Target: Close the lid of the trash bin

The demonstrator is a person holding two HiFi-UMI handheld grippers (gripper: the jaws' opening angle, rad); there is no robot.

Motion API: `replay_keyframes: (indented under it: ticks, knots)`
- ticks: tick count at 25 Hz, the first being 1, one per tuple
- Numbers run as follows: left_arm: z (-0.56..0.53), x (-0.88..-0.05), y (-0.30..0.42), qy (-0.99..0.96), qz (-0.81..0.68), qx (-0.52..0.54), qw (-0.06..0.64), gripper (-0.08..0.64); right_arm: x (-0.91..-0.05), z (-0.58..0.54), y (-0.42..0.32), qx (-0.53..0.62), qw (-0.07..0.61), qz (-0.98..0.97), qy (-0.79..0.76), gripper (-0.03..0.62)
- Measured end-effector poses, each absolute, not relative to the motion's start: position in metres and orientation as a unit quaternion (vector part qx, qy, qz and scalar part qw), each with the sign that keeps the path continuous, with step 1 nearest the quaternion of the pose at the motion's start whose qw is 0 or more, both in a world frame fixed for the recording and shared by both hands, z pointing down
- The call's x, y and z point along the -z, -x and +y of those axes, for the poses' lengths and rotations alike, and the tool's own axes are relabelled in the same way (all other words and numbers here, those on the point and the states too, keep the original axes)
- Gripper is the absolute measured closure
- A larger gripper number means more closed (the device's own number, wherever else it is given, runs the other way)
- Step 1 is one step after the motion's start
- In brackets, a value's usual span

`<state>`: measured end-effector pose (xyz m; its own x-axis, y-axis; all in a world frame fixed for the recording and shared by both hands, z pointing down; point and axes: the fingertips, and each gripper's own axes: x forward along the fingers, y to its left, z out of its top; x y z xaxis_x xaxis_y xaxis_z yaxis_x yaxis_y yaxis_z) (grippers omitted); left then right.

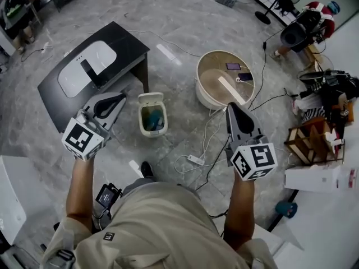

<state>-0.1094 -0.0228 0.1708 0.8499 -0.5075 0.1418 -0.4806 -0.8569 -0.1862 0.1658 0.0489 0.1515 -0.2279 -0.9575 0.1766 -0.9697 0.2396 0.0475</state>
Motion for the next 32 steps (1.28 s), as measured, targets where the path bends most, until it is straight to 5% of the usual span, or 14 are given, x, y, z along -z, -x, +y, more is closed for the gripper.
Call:
replay_keyframes:
  ticks: [32]
  knots:
    - [-0.113,-0.206,0.18,0.958,0.271,0.082,0.044,0.545,-0.173,-0.051,-0.08,-0.04,0.117,-0.798,-0.59,0.566]
